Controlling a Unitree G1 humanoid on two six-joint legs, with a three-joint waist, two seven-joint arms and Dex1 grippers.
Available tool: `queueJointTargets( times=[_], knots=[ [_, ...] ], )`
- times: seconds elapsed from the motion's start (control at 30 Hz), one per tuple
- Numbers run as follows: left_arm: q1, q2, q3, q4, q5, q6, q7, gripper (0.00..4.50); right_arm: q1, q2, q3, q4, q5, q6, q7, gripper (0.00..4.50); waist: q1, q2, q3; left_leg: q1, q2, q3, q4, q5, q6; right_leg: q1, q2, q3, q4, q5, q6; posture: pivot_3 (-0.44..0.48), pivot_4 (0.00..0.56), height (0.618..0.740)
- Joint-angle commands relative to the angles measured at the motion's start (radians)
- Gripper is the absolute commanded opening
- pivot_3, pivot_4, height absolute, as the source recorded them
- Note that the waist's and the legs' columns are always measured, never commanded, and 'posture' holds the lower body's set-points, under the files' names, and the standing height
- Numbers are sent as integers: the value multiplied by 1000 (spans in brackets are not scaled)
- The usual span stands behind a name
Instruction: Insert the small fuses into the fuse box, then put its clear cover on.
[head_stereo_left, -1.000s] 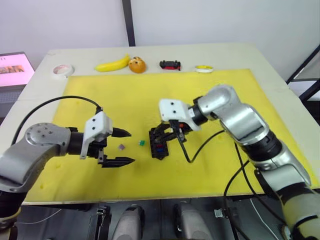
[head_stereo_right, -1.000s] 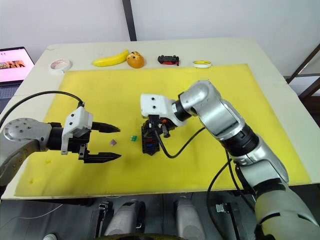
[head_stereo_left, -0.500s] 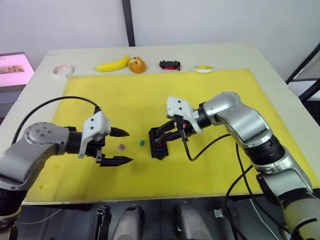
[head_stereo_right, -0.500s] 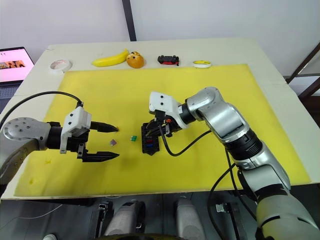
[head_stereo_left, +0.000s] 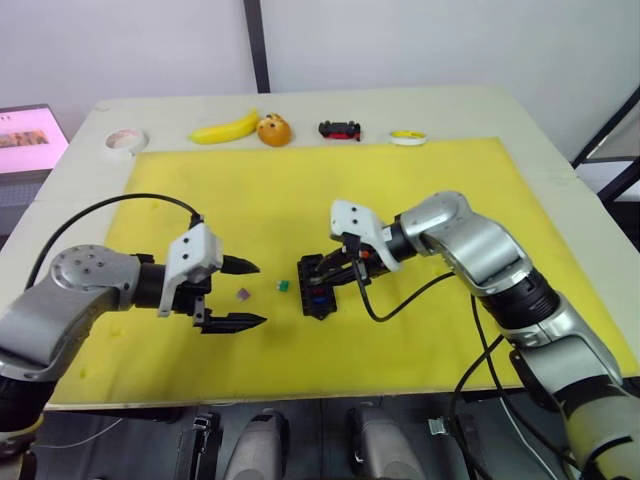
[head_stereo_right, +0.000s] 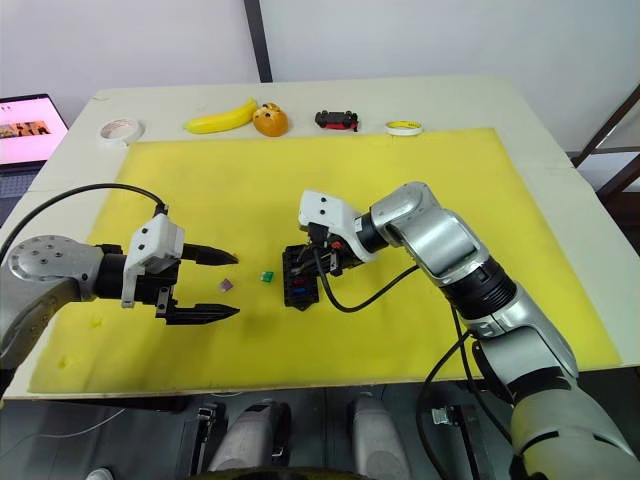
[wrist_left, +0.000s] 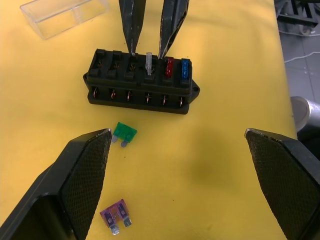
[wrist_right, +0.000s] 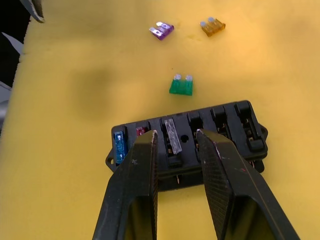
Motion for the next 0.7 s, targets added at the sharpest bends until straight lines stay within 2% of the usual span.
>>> queueJointTargets(
  times=[0.03, 0.33, 0.4, 0.47, 0.7],
  knots=[
    [-17, -1, 7, -19, 2, -9, 2, 4500, -27, 10, 1, -7, 12, 5, 2, 1320, 0, 0, 0, 0, 0, 0, 0, 0, 0, 0, 0, 0, 0, 0, 0, 0, 150, 740],
    [-14, -5, 9, -26, -1, -5, 9, 4500, -30, 17, 9, -1, 8, 14, -2, 1320, 0, 0, 0, 0, 0, 0, 0, 0, 0, 0, 0, 0, 0, 0, 0, 0, 150, 740],
    [-14, -5, 9, -28, -2, -4, 10, 4500, -31, 17, 10, -1, 9, 16, -1, 777, 0, 0, 0, 0, 0, 0, 0, 0, 0, 0, 0, 0, 0, 0, 0, 0, 150, 740],
    [-15, -6, 9, -28, -3, -3, 11, 4500, -34, 18, 11, -2, 10, 19, -2, 37, 0, 0, 0, 0, 0, 0, 0, 0, 0, 0, 0, 0, 0, 0, 0, 0, 150, 740],
    [-19, -6, 8, -26, -3, -1, 11, 4500, -46, 15, 15, -19, 16, 35, 0, 37, 0, 0, 0, 0, 0, 0, 0, 0, 0, 0, 0, 0, 0, 0, 0, 0, 150, 740]
  ],
)
